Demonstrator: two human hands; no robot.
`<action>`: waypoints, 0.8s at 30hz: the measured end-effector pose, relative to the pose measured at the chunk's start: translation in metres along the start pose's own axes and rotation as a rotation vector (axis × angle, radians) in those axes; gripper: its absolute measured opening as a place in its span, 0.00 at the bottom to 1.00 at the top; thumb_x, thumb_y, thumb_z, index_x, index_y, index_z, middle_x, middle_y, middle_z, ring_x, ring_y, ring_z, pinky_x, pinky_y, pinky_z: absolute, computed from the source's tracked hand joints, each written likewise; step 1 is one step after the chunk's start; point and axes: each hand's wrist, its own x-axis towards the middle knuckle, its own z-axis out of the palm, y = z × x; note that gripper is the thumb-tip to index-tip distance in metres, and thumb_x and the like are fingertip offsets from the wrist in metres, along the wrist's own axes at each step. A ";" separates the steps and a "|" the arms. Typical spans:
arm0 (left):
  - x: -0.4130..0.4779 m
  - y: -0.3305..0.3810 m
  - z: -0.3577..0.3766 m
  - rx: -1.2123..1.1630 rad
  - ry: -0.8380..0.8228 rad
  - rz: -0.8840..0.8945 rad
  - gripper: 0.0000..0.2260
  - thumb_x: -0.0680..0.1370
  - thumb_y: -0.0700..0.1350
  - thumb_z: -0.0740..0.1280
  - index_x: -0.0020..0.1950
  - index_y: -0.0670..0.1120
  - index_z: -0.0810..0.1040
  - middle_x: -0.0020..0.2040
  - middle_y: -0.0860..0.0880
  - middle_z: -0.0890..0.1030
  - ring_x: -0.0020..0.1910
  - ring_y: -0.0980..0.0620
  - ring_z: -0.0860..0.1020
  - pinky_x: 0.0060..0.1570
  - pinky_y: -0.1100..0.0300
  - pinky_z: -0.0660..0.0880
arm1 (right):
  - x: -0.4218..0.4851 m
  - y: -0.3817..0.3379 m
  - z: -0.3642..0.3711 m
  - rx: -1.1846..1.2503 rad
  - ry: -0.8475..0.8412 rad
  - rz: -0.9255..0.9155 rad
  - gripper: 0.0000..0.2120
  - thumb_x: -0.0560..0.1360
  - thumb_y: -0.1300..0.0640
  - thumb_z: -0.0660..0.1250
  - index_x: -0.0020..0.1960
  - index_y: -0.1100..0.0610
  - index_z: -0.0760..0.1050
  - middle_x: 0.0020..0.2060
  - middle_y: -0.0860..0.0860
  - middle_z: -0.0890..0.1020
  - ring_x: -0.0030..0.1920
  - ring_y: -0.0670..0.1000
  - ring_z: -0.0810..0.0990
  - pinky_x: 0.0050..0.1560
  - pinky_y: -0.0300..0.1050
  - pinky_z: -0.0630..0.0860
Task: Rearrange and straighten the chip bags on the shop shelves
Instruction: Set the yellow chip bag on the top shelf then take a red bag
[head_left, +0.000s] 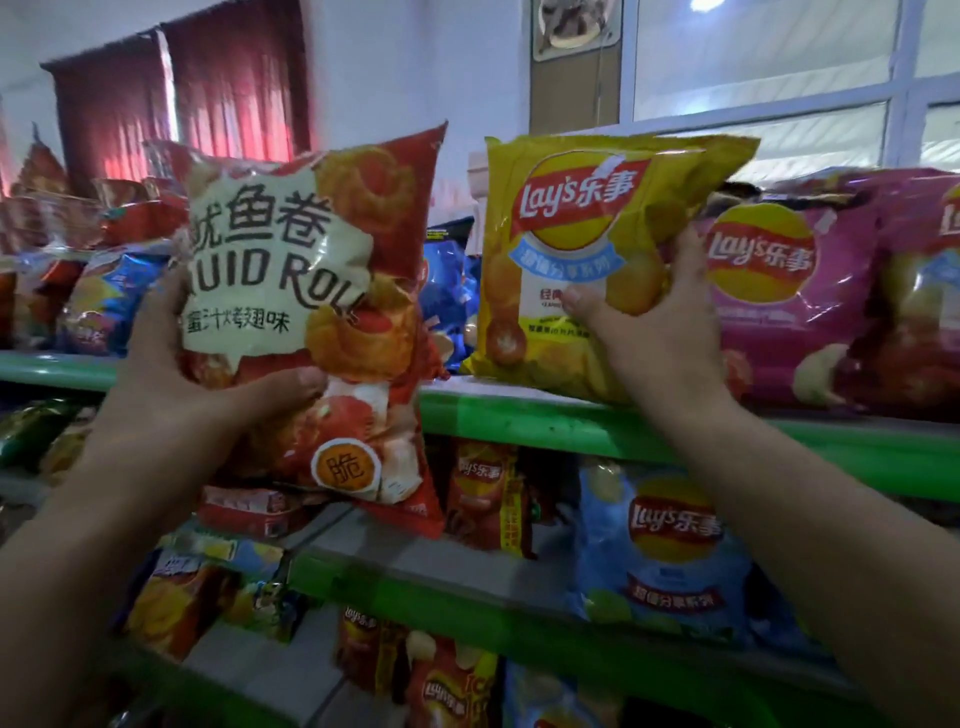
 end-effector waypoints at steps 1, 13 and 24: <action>-0.006 -0.004 -0.002 -0.014 -0.012 -0.012 0.45 0.51 0.60 0.83 0.64 0.72 0.66 0.56 0.65 0.81 0.51 0.61 0.82 0.37 0.56 0.80 | 0.005 0.004 0.013 -0.023 -0.018 0.011 0.46 0.64 0.42 0.78 0.76 0.46 0.59 0.68 0.47 0.75 0.67 0.50 0.74 0.69 0.50 0.70; -0.047 -0.044 -0.020 0.006 -0.012 -0.171 0.51 0.49 0.61 0.81 0.67 0.74 0.61 0.54 0.68 0.77 0.50 0.60 0.80 0.36 0.61 0.79 | 0.026 0.035 0.070 -0.043 -0.140 0.160 0.52 0.61 0.39 0.79 0.77 0.46 0.55 0.65 0.46 0.75 0.63 0.50 0.76 0.66 0.53 0.72; -0.079 -0.072 -0.026 0.087 -0.026 -0.205 0.55 0.51 0.61 0.81 0.71 0.70 0.55 0.60 0.67 0.71 0.56 0.63 0.73 0.49 0.55 0.74 | -0.028 0.007 0.060 -0.171 0.041 -0.141 0.41 0.74 0.47 0.70 0.78 0.59 0.53 0.72 0.58 0.63 0.69 0.47 0.62 0.68 0.38 0.62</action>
